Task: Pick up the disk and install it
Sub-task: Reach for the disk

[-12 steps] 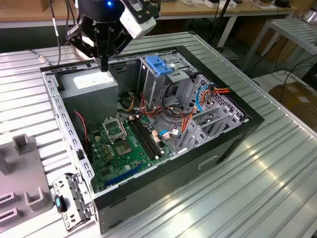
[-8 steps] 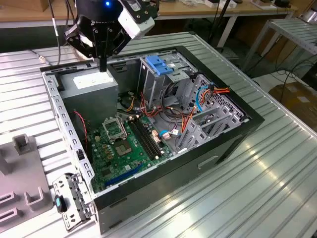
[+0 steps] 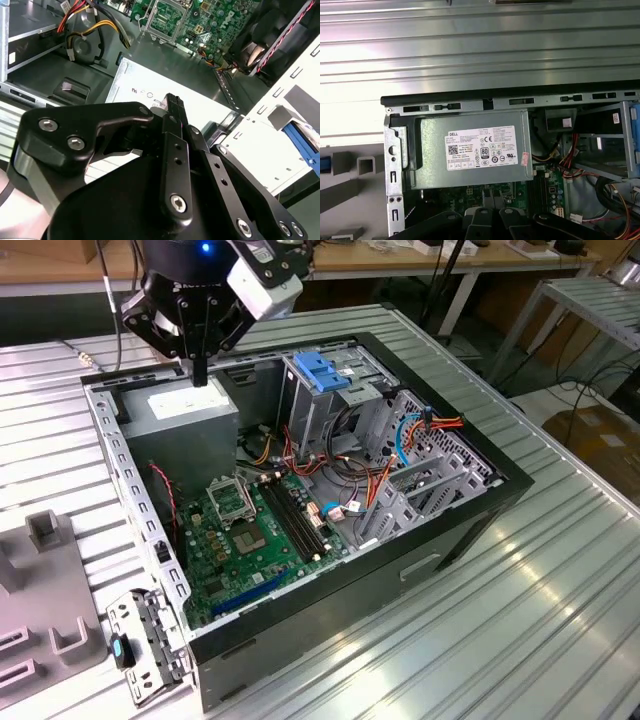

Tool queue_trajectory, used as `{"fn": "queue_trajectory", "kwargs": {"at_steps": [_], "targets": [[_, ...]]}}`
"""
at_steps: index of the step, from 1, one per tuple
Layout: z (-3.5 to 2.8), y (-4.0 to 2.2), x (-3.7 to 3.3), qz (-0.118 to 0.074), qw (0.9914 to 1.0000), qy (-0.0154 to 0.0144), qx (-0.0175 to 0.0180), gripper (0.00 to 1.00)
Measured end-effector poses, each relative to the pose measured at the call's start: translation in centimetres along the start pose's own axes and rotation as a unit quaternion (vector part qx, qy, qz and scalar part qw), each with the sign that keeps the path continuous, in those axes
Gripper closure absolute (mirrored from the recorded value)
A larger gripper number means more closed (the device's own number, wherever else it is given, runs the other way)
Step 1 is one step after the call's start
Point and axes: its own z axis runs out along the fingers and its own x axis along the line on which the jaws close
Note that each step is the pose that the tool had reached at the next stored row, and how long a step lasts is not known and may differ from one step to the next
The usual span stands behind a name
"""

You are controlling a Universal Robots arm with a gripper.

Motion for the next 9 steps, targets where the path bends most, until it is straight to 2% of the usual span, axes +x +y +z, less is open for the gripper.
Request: {"fn": "queue_trajectory", "kwargs": {"at_steps": [9], "targets": [[-0.02, -0.05, 0.65, 0.000, 1.00000, 0.0000, 0.0000, 0.89]]}}
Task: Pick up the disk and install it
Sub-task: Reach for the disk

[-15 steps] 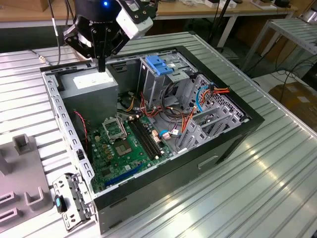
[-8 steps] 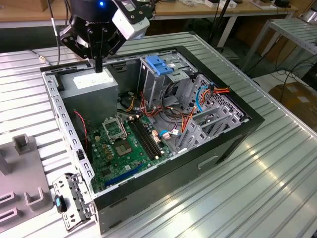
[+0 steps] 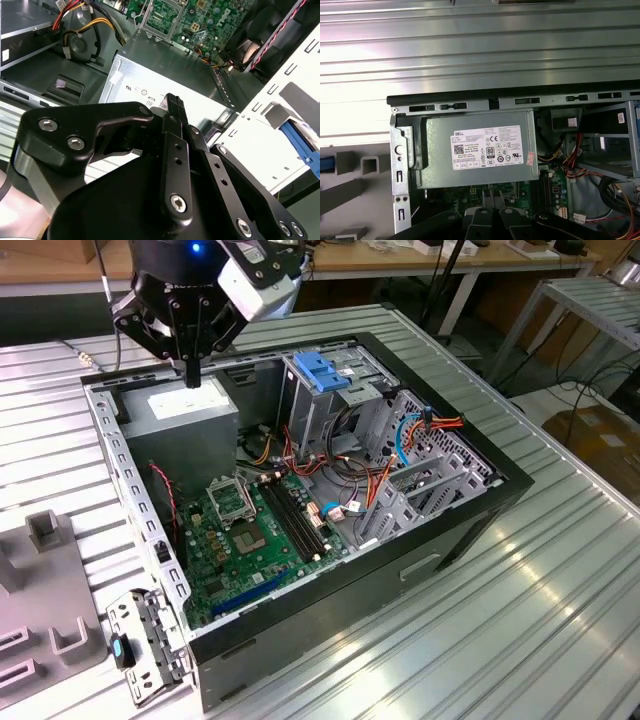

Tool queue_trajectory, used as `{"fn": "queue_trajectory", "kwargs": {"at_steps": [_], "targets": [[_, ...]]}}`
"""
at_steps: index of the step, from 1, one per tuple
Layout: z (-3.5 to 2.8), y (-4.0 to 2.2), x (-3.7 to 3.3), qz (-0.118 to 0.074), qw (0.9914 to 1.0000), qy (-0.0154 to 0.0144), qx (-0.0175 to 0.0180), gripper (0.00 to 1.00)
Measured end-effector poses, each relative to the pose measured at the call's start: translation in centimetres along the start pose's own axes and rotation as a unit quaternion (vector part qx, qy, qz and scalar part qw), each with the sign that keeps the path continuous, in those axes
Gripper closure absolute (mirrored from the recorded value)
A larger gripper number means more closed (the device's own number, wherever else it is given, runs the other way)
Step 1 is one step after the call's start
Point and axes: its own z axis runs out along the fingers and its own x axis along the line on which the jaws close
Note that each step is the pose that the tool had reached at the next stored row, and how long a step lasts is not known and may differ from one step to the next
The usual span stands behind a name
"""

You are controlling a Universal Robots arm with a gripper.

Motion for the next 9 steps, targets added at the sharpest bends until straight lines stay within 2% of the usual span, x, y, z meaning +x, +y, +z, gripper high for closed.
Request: {"fn": "queue_trajectory", "kwargs": {"at_steps": [9], "targets": [[-0.01, -0.04, 0.48, 0.000, 1.00000, 0.0000, 0.0000, 0.89]]}}
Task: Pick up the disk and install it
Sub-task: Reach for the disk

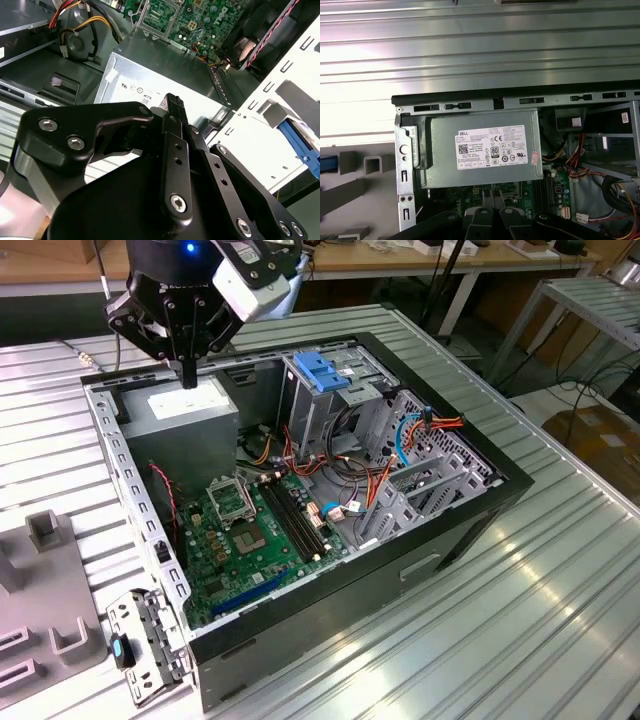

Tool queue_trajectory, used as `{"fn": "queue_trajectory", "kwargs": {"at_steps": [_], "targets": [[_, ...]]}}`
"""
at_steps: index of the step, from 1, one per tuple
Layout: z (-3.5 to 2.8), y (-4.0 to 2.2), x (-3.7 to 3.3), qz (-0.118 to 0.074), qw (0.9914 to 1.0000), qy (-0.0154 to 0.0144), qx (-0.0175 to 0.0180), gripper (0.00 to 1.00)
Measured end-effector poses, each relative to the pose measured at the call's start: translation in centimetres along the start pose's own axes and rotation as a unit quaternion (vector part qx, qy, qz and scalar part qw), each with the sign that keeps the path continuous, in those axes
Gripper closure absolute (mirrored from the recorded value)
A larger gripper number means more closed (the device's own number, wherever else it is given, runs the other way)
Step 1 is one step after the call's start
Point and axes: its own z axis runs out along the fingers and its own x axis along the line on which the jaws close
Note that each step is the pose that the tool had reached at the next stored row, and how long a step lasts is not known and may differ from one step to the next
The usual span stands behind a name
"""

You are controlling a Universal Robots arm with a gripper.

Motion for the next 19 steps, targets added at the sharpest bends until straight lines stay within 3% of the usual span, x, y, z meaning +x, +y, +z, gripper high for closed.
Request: {"fn": "queue_trajectory", "kwargs": {"at_steps": [19], "targets": [[-0.03, -0.07, 0.98, 0.000, 1.00000, 0.0003, 0.0000, 0.89]]}}
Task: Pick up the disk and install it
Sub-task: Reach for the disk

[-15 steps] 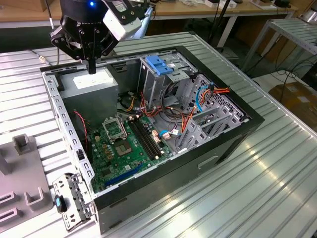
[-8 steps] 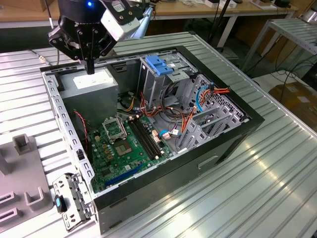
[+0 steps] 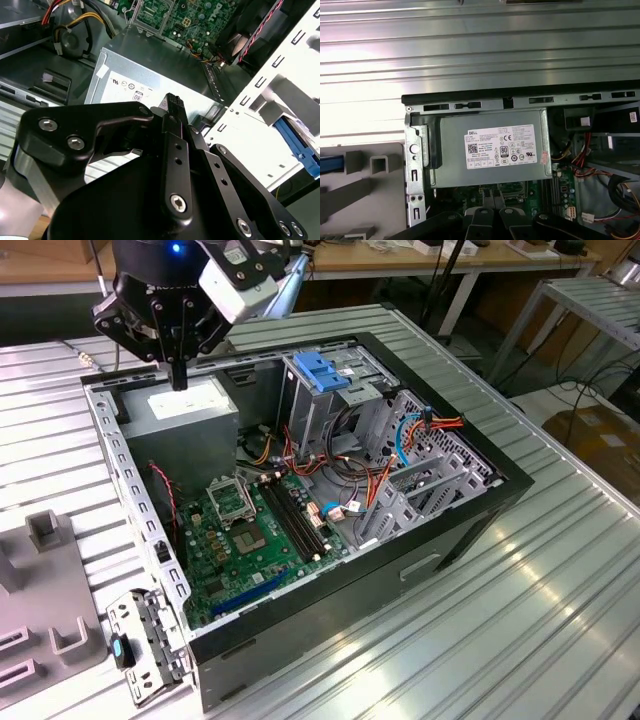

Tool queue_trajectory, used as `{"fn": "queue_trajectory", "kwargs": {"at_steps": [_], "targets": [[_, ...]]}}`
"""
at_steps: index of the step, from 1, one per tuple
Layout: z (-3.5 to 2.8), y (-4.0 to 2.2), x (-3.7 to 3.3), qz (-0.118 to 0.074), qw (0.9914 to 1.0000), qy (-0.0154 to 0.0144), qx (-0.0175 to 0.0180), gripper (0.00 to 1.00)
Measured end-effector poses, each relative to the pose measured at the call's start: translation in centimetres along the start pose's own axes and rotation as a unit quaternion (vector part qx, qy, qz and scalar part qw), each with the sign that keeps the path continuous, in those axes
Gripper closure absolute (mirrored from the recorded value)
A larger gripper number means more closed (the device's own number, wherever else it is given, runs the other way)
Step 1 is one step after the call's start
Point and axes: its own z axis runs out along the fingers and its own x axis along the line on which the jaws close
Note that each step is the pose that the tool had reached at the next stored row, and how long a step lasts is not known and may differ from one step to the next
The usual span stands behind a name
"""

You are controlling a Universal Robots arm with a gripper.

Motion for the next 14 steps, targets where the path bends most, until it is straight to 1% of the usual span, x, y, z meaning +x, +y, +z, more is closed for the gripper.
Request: {"fn": "queue_trajectory", "kwargs": {"at_steps": [14], "targets": [[-0.01, -0.04, 0.54, 0.000, 1.00000, 0.0002, 0.0000, 0.89]]}}
